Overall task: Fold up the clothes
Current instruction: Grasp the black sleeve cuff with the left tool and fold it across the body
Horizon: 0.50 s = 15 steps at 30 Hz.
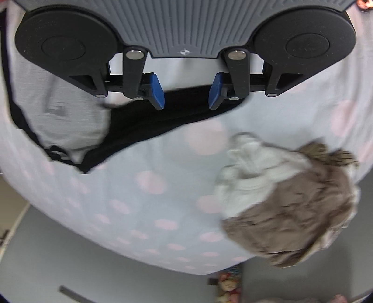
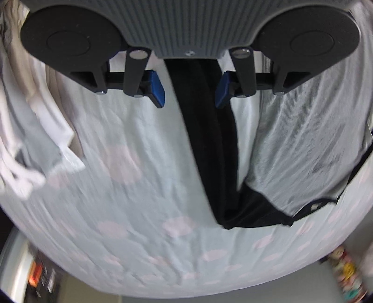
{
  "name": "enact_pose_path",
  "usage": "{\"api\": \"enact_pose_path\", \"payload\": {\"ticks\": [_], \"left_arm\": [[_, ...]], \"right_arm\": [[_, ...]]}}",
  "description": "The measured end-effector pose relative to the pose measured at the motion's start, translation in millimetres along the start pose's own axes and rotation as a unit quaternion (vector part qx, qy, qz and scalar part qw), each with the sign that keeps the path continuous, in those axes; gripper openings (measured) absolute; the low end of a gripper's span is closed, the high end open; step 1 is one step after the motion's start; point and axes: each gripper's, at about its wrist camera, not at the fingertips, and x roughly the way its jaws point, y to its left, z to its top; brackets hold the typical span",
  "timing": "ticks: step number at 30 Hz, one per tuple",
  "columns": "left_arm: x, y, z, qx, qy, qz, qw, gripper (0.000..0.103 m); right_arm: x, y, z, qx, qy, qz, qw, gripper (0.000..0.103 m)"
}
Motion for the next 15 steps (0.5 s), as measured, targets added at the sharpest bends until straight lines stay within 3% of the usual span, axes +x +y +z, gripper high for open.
{"api": "enact_pose_path", "payload": {"ticks": [4, 11, 15], "left_arm": [[14, -31, -15, 0.031, -0.016, -0.004, 0.9994, 0.04], [36, -45, -44, 0.108, 0.021, 0.009, 0.9938, 0.04], [38, -35, -47, 0.082, 0.031, 0.002, 0.9961, 0.04]], "right_arm": [[-1, -12, -6, -0.007, 0.031, 0.012, 0.999, 0.04], [-8, -9, -30, -0.087, 0.095, 0.03, 0.991, 0.038], [0, -8, -33, -0.096, 0.108, 0.015, 0.989, 0.011]]}}
